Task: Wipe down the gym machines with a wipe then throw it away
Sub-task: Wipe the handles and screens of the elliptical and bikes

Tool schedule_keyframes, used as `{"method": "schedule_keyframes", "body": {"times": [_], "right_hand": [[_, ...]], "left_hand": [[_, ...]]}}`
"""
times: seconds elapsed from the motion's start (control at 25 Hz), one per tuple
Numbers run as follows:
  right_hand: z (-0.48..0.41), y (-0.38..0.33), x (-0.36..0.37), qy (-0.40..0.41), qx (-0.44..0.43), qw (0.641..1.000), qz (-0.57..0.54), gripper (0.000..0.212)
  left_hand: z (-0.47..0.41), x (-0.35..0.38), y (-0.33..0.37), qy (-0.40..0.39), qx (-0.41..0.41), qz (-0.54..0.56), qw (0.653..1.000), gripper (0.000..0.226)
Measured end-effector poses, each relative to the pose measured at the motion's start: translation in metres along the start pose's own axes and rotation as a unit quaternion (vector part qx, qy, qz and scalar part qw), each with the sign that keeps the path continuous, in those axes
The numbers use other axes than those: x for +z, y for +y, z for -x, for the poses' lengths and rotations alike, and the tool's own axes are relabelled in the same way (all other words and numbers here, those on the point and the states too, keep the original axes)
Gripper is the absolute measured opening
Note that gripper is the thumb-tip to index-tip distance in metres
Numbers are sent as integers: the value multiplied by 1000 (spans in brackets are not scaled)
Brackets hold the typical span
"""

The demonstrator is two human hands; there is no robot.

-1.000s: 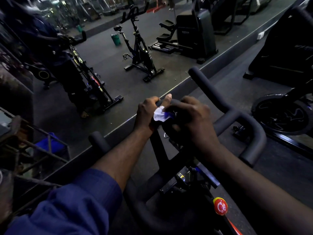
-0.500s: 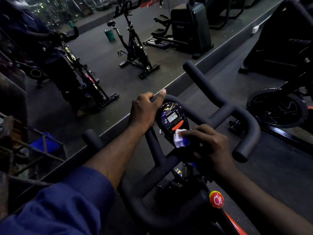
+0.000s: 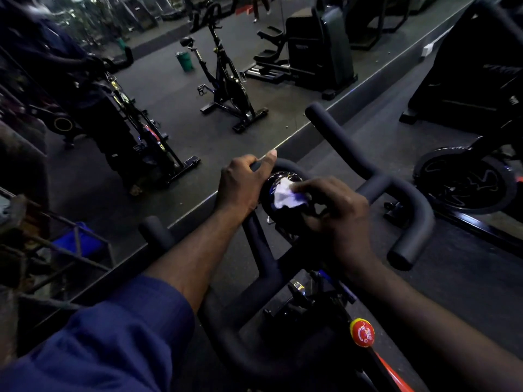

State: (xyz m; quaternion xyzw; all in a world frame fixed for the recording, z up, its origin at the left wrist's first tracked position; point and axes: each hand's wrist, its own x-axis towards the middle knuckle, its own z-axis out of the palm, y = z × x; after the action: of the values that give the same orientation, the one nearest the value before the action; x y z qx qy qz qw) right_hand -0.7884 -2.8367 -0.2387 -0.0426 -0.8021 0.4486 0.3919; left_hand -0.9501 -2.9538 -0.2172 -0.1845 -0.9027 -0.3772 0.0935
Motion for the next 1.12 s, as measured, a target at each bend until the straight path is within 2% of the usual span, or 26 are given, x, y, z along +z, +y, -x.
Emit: {"method": "schedule_keyframes", "body": {"times": [0.08,0.16,0.24,0.4,0.56,0.68,0.84,0.92,1.0,1.12], "right_hand": [[4,-2,-3,-64,-61,996,17,24],[-1,1,-7,-86,-62,993,42,33],[-3,2,-7,-82,-45,994,48,37],[-12,-2,-10,-107,-30,993,37,30],[-32,-6,-17,-95,18,995,32,27],[-36,-9,-18,-107,10,992,62,31],[-35,-5,-21,-144,-9,989,41,31],[-39,3,-22,-120,-12,990,69,30],[-37,3,-17,-114,-53,989,71,27],[-40,-10,-5,-199,-190,961,37,23]], "left_hand": [[-1,1,-2,1,4,8,1000,66],[-2,2,-3,-3,6,19,1000,66],[-2,3,-4,-6,6,22,1000,67],[-2,2,-3,1,9,21,1000,67],[-1,2,-3,0,9,9,1000,67],[-1,3,-3,-2,9,7,1000,67],[0,1,-1,-5,5,4,1000,68],[-1,1,1,-7,-8,4,1000,68],[-1,1,2,-8,-19,5,1000,67],[-3,-2,4,-24,-39,25,999,65]]}}
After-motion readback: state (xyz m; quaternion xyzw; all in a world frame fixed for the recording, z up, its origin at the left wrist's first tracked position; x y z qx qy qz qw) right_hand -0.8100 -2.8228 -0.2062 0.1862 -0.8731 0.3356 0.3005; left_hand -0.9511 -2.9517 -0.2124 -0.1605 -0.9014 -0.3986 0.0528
